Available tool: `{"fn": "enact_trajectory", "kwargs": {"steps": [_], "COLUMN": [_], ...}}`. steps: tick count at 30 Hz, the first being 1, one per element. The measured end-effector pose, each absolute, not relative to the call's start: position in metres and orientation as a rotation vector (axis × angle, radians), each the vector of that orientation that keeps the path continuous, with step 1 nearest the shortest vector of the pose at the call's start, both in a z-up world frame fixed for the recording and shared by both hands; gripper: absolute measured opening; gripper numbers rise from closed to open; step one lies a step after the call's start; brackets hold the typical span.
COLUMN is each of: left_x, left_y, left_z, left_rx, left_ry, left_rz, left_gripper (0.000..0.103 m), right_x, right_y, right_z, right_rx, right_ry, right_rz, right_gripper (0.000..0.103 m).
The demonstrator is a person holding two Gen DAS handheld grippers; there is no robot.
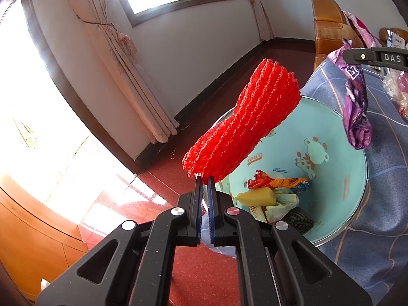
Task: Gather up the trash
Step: 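Carry the red mesh net and purple wrapper over the teal bin, then open both grippers over the bin to drop the net and wrapper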
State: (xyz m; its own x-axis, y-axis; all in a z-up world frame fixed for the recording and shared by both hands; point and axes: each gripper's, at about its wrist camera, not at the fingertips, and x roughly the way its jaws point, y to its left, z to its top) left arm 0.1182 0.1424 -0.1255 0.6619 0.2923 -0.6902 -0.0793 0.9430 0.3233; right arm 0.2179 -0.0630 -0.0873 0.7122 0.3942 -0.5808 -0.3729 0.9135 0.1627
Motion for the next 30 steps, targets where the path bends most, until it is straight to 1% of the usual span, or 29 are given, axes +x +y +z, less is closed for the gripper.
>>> {"fn": "enact_trajectory", "kwargs": {"steps": [30], "left_x": [0.1169], "left_y": [0.1439], "left_z": [-0.12], "left_rx": [0.258], "left_ry": [0.818], "left_rz": [0.195], "left_gripper": [0.004], "right_x": [0.2191], "right_y": [-0.0526], "right_z": [-0.0853], "right_rx": [0.011], "right_ry": [0.658], "right_rz": [0.461], "right_gripper": [0.01]}}
